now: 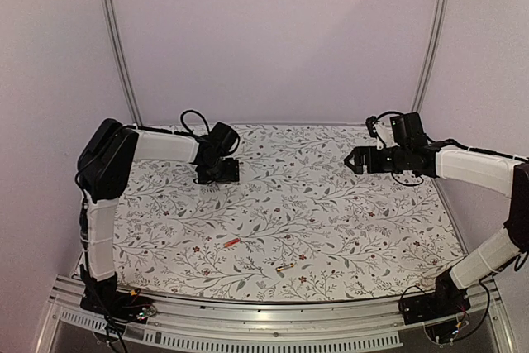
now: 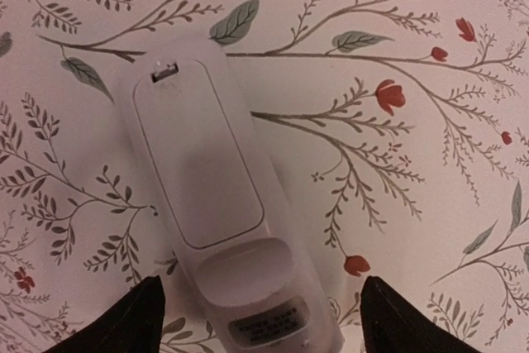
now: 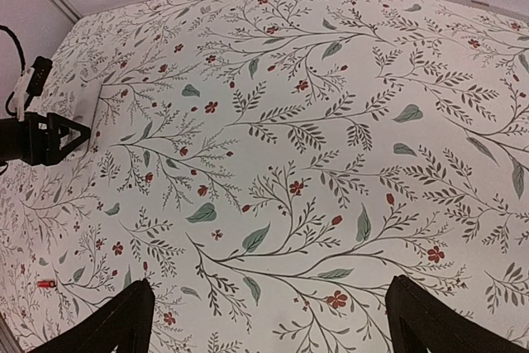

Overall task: Load the batteries into the remote control
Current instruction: Pick up the remote control from the center of the board, then pass from the left arm to the right

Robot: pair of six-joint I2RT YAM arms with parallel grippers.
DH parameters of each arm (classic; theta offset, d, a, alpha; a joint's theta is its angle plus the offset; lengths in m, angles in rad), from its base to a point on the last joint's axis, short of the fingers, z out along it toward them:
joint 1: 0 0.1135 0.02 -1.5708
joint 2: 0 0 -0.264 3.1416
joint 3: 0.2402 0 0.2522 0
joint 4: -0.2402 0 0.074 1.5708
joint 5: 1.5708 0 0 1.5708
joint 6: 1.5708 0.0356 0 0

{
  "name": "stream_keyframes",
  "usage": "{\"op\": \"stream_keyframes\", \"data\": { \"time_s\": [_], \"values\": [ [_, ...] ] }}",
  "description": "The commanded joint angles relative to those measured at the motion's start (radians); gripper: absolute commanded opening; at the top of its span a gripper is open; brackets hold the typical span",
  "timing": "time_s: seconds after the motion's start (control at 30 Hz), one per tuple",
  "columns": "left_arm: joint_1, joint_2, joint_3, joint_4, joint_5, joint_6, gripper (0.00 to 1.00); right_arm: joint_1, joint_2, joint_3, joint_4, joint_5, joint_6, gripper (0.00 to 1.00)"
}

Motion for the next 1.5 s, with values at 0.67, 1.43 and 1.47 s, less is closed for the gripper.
{"op": "stream_keyframes", "data": {
  "time_s": [0.67, 1.43, 1.47],
  "values": [
    [-0.095, 0.015, 0.059, -0.116, 0.062, -0.011, 0.26, 0.007, 0.014, -0.024, 0.01, -0.06, 0.041, 0.99],
    [-0.315, -0.177, -0.155, 0.298, 0.155, 0.008, 0.19, 0.063, 0.279, -0.03, 0.403, -0.358, 0.496, 0.99],
    [-0.323, -0.181, -0.164, 0.322, 0.16, 0.01, 0.19, 0.069, 0.293, -0.025, 0.428, -0.371, 0.52, 0.99]
  ]
}}
